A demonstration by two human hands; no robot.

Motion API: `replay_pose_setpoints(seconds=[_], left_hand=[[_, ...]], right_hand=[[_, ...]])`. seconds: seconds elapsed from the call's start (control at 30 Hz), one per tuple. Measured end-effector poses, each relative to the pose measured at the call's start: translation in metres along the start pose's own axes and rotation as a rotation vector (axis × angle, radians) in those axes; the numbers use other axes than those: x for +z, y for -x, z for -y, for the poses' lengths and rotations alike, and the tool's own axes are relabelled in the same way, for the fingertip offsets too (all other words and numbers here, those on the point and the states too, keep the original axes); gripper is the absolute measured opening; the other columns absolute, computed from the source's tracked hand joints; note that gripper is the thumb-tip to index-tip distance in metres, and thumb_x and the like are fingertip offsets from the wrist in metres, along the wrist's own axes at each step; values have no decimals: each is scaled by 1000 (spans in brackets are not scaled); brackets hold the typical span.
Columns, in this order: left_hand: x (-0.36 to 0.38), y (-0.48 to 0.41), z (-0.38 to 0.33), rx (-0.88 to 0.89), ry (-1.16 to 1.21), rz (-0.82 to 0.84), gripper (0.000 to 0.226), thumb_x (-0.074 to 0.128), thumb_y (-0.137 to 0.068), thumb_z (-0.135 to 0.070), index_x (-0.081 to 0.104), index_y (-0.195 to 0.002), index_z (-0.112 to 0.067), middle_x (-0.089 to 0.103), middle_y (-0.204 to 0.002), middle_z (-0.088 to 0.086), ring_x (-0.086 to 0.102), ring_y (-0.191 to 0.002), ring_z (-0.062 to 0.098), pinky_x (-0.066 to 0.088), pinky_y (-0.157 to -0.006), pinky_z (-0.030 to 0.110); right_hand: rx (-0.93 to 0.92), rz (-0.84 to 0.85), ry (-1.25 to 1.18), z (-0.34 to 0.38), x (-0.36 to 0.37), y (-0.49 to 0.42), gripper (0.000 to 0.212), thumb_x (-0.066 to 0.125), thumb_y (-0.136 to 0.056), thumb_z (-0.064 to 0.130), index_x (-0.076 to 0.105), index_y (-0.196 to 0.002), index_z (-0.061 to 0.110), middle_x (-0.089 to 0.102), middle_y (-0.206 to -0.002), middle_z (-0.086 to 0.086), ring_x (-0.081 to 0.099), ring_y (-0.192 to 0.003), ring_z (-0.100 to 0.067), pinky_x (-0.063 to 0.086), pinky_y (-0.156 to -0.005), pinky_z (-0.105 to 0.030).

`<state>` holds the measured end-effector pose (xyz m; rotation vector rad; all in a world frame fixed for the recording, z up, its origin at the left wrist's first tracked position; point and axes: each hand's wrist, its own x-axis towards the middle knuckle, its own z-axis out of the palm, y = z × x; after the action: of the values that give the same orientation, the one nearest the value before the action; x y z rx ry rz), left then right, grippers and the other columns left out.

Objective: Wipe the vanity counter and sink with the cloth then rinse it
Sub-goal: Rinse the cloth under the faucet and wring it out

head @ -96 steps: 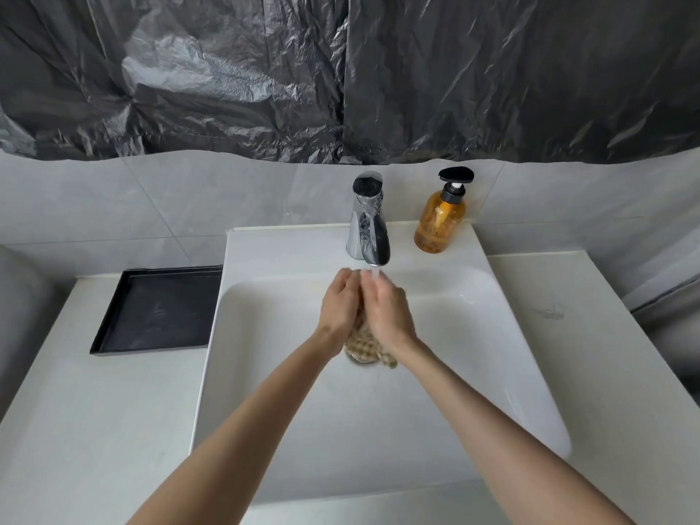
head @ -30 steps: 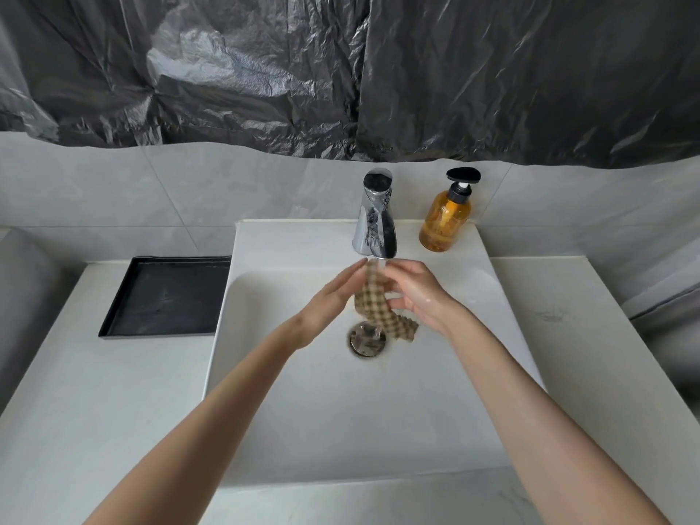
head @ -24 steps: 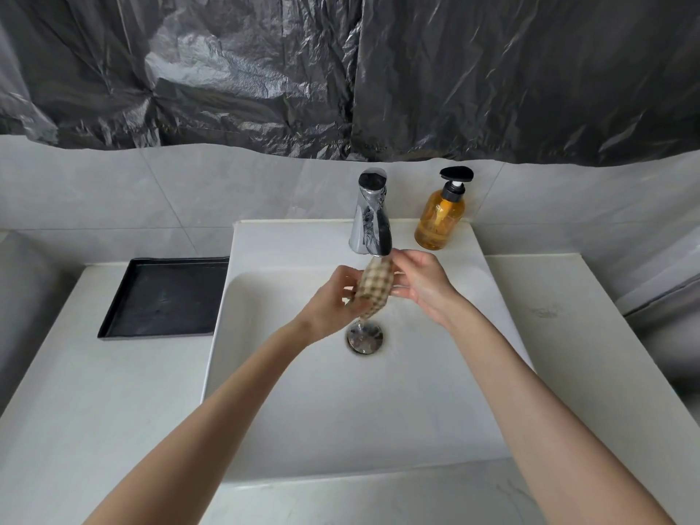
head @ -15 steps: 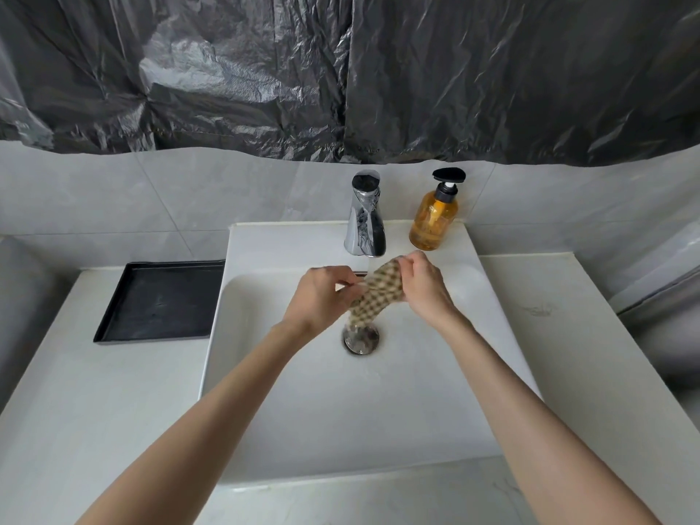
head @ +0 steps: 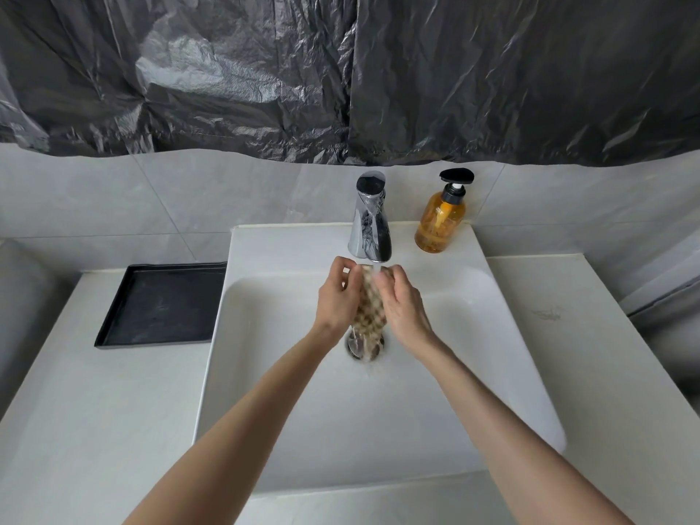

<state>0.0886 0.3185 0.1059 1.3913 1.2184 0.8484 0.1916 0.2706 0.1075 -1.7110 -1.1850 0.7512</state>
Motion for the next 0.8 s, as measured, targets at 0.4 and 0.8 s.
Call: replay_pose_setpoints(seconds=[0.4,0.8], left_hand=[[15,-5,-5,-185,210,-89,33,45,-91,-27,40,-60,-18,45,-58,-5,42,-61,16,38,-59,28],[-8,8,11,-267,336,190,23,51,-95,-33,55,-104,-12,60,-79,1,59,-67,13,55,-68,26]], right_hand=[[119,-137,107,17,39,-13,16,40,-97,26,45,-85,16,54,-71,4,51,-58,-15,40,-54,-28],[416,-89,-374,12,4,-46,36,50,-93,51,60,-83,18,68,-82,-2,66,-91,-25,52,-86,-39]])
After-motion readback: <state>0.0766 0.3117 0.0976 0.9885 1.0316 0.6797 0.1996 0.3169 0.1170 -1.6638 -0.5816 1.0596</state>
